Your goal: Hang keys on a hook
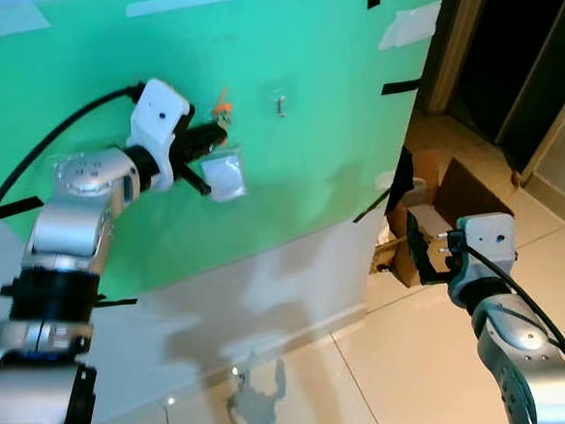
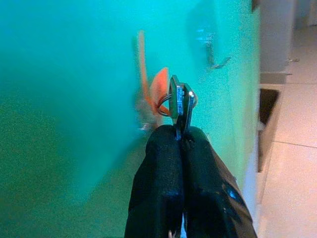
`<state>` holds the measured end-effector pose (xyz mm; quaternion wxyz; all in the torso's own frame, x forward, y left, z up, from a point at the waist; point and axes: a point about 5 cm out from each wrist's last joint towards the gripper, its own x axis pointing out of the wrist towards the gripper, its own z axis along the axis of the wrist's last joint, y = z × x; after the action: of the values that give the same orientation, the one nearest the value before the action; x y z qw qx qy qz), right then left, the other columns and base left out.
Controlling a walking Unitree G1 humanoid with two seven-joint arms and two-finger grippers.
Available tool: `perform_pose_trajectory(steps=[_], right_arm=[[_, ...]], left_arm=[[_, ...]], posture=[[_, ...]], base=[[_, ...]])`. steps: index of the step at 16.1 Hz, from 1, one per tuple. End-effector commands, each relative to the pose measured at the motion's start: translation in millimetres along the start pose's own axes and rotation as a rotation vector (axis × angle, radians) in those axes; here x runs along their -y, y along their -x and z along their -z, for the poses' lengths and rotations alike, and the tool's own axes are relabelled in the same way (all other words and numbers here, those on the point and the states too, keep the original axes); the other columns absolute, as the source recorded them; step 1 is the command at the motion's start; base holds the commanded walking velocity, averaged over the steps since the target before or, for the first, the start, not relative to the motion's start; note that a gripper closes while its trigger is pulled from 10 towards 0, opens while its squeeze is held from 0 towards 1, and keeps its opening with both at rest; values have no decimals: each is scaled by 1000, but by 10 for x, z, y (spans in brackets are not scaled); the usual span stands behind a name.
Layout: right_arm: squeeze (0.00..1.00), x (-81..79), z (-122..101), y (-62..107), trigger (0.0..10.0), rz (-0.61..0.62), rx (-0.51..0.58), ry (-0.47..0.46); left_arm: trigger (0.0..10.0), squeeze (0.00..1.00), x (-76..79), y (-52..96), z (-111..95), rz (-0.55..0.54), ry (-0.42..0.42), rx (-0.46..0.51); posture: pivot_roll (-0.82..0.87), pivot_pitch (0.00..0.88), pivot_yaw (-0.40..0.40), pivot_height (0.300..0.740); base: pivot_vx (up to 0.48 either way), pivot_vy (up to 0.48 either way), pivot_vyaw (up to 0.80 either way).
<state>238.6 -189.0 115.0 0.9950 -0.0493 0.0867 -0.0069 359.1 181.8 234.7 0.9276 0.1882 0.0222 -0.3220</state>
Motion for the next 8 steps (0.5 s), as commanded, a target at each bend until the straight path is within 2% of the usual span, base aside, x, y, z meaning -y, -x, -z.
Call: perform_pose_trajectory(steps=[1,3,5,7,8], right_arm=[[0,6,-10,-5,10000,12,8,1],[0,6,-10,-7,10000,12,8,1],[0,-1,-7,-19,10000,10,3,3],[0,-7,-8,-20,10000,9,3,2],[0,-9,-5,-12,10000,10,2,1]], left_arm=[[10000,0,-44,-13,-10,-23,-21,-12],[10000,0,-51,-22,-7,-25,-24,-15],[10000,0,91,-112,69,53,-42,-47],[10000,0,150,-144,131,76,-56,-68],[10000,0,245,-180,165,113,-67,-66]], posture=[[-64,0,59,740],[-64,0,59,740],[-60,0,56,740],[-61,0,57,740],[-63,0,58,740]], base=[[0,0,0],[0,0,0],[0,0,0],[0,0,0],[0,0,0]])
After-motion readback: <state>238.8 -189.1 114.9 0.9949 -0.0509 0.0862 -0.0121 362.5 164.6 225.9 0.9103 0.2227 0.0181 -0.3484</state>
